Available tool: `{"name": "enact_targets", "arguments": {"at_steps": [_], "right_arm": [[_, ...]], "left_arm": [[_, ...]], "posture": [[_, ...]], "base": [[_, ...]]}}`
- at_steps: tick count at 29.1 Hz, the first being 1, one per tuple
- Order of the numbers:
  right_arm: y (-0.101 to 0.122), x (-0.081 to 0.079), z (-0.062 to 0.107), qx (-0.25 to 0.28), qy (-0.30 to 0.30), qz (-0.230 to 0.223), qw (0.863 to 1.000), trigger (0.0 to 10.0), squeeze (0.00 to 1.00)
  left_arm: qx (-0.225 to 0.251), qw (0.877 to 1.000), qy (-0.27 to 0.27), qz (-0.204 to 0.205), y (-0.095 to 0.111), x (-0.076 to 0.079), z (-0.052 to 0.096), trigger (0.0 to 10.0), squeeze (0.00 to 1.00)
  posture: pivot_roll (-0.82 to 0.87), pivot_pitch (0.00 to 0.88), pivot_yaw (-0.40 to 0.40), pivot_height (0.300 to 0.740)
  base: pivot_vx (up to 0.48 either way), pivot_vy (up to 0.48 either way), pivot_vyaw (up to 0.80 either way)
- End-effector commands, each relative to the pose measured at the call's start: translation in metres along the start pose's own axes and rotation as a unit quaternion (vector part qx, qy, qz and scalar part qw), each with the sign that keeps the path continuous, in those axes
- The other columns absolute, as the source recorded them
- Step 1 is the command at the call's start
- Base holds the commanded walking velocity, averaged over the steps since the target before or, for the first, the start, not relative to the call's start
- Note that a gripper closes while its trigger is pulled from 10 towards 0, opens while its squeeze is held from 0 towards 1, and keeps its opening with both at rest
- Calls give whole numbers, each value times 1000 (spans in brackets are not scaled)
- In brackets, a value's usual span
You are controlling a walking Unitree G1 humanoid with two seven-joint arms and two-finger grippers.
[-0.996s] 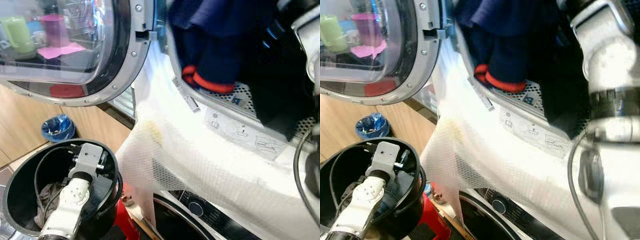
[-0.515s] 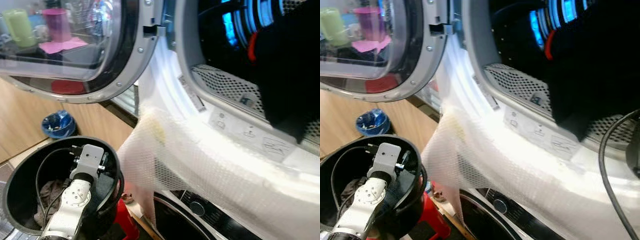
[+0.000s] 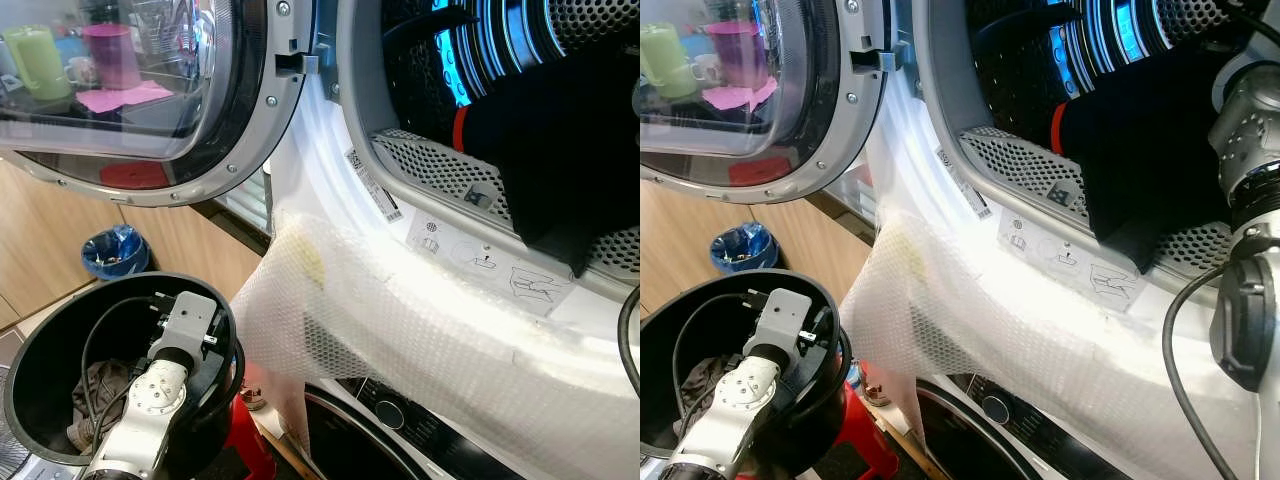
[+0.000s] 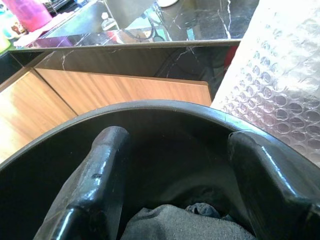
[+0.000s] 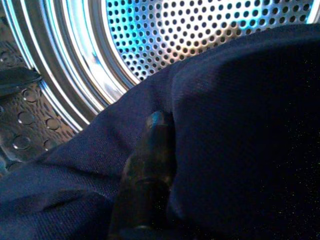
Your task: Clothes washing
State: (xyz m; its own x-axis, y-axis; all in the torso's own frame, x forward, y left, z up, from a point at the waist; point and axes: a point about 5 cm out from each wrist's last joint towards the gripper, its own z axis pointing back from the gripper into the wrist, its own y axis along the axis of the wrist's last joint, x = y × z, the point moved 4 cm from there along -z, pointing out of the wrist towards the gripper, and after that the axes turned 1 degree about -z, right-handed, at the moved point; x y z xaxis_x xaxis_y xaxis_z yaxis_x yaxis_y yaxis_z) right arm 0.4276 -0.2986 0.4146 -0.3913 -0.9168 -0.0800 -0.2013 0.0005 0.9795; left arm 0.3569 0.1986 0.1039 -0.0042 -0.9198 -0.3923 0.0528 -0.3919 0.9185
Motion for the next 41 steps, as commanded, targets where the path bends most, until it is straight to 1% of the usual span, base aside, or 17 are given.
{"name": "enact_targets", "arguments": {"at_steps": [1,6,7,9,11,14,21,23,29,30,31,32,34,35,37,38,41], "right_arm": [[9,-3,1,5,9,-3,1000,10000,1000],[21,-7,2,21,19,-24,999,10000,1000],[23,-8,3,27,22,-38,999,10000,1000],[24,-9,3,29,26,-45,998,10000,1000],[22,-15,4,29,40,-52,997,10000,1000],[22,-18,5,29,46,-53,997,10000,1000],[20,-18,18,54,44,-34,997,10000,1000],[17,-20,30,66,46,-26,996,10000,1000],[17,-20,30,66,46,-26,996,10000,1000],[6,-21,46,68,51,-26,996,10000,1000],[0,-22,56,66,52,-28,996,10000,1000],[-6,-22,70,65,54,-32,996,10000,1000],[-6,-22,73,66,56,-33,996,10000,1000],[-3,-23,82,71,57,-35,995,10000,1000],[-2,-23,91,74,56,-29,995,10000,1000],[-1,-23,99,75,52,-23,996,10000,1000],[-5,-20,117,69,45,-22,996,10000,1000]], "left_arm": [[-10,1000,-15,-4,-3,7,-1,10000,0],[-7,1000,-23,-3,-1,11,-1,10000,0],[-7,1000,-23,-2,-1,11,-1,10000,0],[-7,1000,-23,-3,-1,11,-1,10000,0],[-6,1000,-24,-2,0,11,-2,10000,0],[-6,1000,-24,-2,0,11,-2,10000,0],[-4,1000,-25,-1,1,12,-2,10000,0],[-4,1000,-25,0,1,13,-3,10000,0],[-4,1000,-25,0,1,13,-3,10000,0],[-2,1000,-27,0,3,13,-3,10000,0],[0,1000,-28,0,4,13,-4,10000,0],[2,1000,-28,-1,4,13,-4,10000,0],[2,1000,-28,0,4,13,-4,10000,0],[2,1000,-27,0,4,12,-4,10000,0],[2,1000,-27,0,4,12,-4,10000,0],[2,1000,-28,0,4,13,-4,10000,0],[2,1000,-29,0,5,13,-4,10000,0]], "posture": [[109,62,-48,740],[101,65,-51,740],[98,68,-48,740],[101,67,-47,740],[98,67,-47,740],[97,68,-47,740],[92,64,-44,740],[90,62,-42,740],[90,62,-42,740],[91,62,-38,740],[92,62,-38,740],[94,63,-38,740],[94,63,-38,740],[92,64,-38,740],[91,66,-39,740],[87,67,-39,740],[84,68,-40,740]], "base": [[0,0,0],[0,0,0],[0,0,0],[0,0,0],[0,0,0],[0,0,0],[0,0,0],[0,0,0],[0,0,0],[0,0,0],[0,0,0],[0,0,0],[0,0,0],[0,0,0],[0,0,0],[0,0,0],[0,0,0]]}}
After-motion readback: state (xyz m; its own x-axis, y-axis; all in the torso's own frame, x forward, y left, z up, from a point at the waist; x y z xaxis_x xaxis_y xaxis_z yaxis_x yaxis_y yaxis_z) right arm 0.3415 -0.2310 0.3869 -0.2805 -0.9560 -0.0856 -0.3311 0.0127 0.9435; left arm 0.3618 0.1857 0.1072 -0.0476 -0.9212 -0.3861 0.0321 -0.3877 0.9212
